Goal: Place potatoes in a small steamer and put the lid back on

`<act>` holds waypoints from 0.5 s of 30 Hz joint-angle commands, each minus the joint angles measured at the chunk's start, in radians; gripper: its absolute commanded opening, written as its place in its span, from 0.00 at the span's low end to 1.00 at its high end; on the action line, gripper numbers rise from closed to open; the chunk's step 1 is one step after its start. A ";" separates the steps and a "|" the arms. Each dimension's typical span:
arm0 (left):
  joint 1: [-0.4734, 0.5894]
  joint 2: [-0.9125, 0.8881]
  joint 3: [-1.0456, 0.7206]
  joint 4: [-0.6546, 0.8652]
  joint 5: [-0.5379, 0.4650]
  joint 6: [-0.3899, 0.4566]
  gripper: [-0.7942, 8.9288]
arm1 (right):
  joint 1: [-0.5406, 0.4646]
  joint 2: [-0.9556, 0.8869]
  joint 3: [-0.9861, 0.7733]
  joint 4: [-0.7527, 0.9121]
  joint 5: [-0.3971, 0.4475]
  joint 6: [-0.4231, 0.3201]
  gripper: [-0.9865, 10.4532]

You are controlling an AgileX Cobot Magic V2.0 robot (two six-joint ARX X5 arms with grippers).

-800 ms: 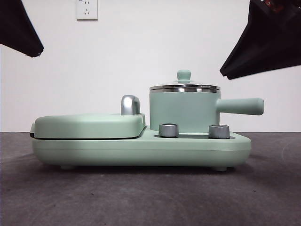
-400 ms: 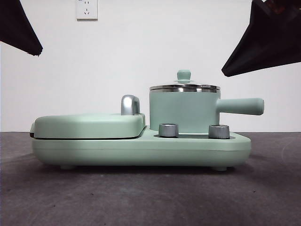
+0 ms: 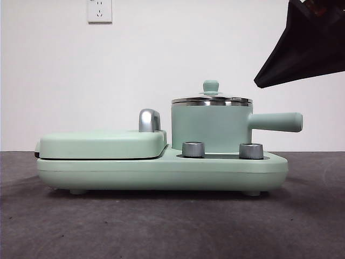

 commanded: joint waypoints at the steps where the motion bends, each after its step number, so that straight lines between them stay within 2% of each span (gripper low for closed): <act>1: 0.050 -0.142 -0.129 0.012 -0.006 0.013 0.09 | 0.008 0.003 0.010 0.010 0.000 -0.003 0.10; 6: 0.100 -0.214 -0.229 0.021 -0.006 -0.005 0.09 | 0.008 0.003 0.010 0.009 0.000 -0.002 0.10; 15: 0.101 -0.214 -0.228 -0.024 -0.006 -0.021 0.09 | 0.008 0.003 0.010 0.010 0.000 -0.003 0.10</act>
